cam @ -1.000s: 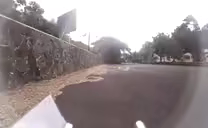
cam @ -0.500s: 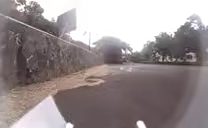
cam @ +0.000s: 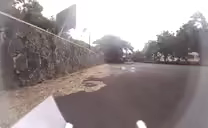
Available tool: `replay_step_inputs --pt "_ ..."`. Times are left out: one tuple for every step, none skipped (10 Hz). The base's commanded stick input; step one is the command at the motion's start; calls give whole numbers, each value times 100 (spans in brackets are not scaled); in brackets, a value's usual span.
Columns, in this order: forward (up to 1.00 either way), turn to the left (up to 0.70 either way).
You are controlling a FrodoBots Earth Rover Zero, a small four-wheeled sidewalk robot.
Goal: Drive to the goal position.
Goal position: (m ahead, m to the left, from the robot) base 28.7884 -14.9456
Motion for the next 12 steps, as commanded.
replay_step_inputs --pt "100 -10" --pt "100 0" --pt "100 -4" --pt "100 -17" --pt "100 0" --pt "100 -16" --pt "100 -19" --pt "100 -19" --pt "100 -19" --pt "100 -19" --pt "100 -20" --pt "100 -20"
